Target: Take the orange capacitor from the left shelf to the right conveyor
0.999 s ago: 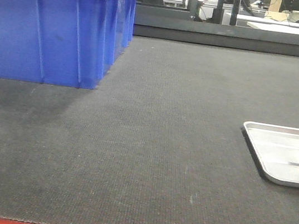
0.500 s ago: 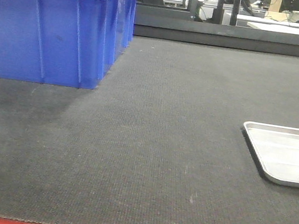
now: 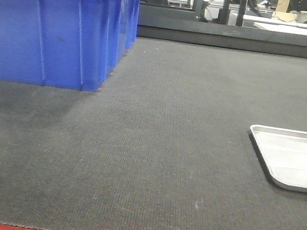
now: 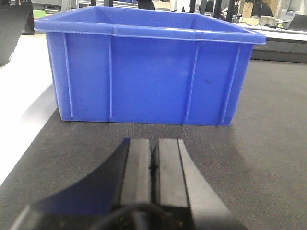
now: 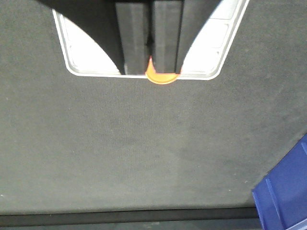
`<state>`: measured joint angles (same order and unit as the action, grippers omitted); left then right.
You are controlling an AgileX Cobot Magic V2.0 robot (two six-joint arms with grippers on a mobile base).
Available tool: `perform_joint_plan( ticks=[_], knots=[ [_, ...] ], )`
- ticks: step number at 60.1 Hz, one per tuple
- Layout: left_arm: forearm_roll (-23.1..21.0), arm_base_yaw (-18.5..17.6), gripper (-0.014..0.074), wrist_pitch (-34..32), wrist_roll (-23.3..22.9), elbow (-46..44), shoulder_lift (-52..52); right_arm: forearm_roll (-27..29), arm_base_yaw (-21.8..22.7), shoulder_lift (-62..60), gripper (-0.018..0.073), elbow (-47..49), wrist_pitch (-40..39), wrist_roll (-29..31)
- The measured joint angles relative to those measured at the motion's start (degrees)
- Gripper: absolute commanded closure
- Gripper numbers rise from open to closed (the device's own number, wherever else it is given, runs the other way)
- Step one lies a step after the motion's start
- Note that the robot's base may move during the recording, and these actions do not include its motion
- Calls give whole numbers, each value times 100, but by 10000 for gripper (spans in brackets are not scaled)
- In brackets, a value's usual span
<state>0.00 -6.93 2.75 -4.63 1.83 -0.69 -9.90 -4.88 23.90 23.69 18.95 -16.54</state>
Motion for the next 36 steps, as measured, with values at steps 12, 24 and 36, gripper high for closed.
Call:
perform_joint_plan(
  ticks=[12, 24, 36],
  knots=[
    [0, 0, 701, 0, 0, 0, 0, 0, 0, -9, 511, 0, 55, 0],
    [0, 0, 701, 0, 0, 0, 0, 186, 167, -506, 511, -250, 54, 373],
    [0, 0, 701, 0, 0, 0, 0, 896, 807, -1439, 511, -1001, 54, 1296]
  ],
)
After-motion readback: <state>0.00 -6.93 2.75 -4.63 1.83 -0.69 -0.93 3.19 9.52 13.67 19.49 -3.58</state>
